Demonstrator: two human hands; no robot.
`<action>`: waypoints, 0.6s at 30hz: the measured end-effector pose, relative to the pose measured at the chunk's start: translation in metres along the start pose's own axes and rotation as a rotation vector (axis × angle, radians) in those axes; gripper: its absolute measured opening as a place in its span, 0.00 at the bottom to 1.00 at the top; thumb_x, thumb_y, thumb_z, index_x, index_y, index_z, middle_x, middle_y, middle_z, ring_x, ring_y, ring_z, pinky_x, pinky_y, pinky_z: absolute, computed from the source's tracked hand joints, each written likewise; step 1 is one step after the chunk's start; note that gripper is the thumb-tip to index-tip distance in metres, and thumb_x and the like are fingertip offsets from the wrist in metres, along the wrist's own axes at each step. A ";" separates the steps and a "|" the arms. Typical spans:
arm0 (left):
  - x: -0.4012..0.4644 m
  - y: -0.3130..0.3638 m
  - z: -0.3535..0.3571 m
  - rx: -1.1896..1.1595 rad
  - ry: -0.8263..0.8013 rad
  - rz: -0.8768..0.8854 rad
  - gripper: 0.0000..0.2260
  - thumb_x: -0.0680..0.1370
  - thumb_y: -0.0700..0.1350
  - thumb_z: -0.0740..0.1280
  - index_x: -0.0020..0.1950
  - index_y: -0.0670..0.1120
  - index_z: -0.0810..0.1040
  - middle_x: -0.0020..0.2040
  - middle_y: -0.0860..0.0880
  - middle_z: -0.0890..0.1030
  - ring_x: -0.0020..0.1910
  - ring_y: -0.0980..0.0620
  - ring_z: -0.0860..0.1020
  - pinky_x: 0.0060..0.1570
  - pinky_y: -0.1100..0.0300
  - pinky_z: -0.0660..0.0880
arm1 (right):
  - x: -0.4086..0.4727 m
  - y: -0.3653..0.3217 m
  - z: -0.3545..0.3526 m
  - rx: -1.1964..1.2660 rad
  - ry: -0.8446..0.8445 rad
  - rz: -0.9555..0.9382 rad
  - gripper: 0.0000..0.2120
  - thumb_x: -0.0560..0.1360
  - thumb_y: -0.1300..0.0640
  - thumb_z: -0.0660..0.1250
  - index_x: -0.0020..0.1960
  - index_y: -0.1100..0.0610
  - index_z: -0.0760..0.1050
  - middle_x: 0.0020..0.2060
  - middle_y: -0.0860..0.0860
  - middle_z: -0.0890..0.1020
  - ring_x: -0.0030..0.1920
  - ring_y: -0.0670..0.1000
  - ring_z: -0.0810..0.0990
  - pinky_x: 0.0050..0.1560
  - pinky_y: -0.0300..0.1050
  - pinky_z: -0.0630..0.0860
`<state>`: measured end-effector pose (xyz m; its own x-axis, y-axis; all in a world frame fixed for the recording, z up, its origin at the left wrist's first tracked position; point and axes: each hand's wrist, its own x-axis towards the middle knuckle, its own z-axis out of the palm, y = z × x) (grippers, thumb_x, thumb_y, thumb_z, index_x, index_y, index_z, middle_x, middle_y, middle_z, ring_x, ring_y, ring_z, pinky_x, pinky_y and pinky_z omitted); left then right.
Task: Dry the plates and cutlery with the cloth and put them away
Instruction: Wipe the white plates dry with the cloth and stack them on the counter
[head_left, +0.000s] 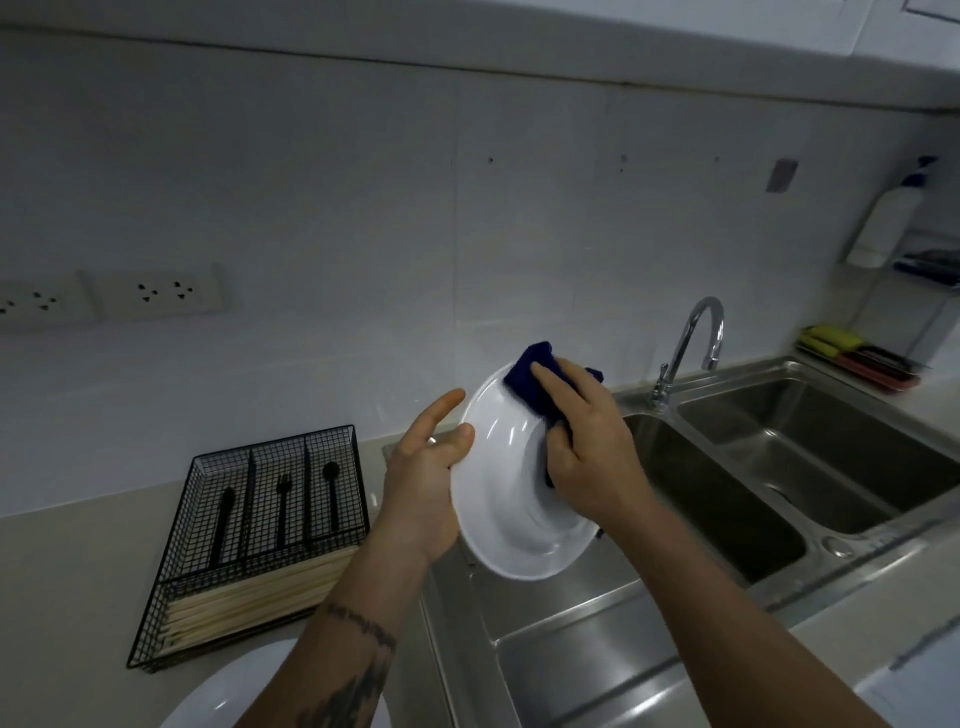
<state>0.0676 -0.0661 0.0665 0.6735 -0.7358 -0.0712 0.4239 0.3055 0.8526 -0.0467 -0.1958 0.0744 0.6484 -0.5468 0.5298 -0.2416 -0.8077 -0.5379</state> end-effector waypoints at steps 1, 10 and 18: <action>0.000 0.000 0.001 0.000 0.017 0.008 0.16 0.78 0.34 0.66 0.59 0.53 0.81 0.57 0.36 0.82 0.48 0.40 0.83 0.50 0.44 0.81 | -0.001 0.008 -0.004 0.026 0.009 0.034 0.27 0.75 0.60 0.56 0.74 0.51 0.64 0.72 0.47 0.65 0.70 0.48 0.63 0.70 0.42 0.59; 0.006 -0.011 -0.005 0.048 0.122 0.011 0.15 0.77 0.37 0.68 0.55 0.56 0.84 0.62 0.39 0.79 0.52 0.40 0.82 0.47 0.47 0.81 | -0.030 0.033 -0.002 0.091 0.005 0.194 0.31 0.76 0.66 0.58 0.76 0.47 0.58 0.75 0.46 0.59 0.73 0.49 0.59 0.73 0.47 0.57; -0.004 -0.031 0.011 0.184 0.236 0.099 0.17 0.78 0.37 0.67 0.53 0.60 0.84 0.63 0.44 0.77 0.57 0.38 0.80 0.57 0.38 0.78 | -0.064 0.068 -0.007 0.173 -0.076 0.201 0.33 0.76 0.65 0.59 0.77 0.46 0.56 0.73 0.46 0.61 0.68 0.45 0.64 0.71 0.47 0.64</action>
<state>0.0449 -0.0793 0.0465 0.8370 -0.5408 -0.0834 0.2475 0.2383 0.9391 -0.1100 -0.2172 0.0084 0.6535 -0.6691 0.3539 -0.2486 -0.6314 -0.7346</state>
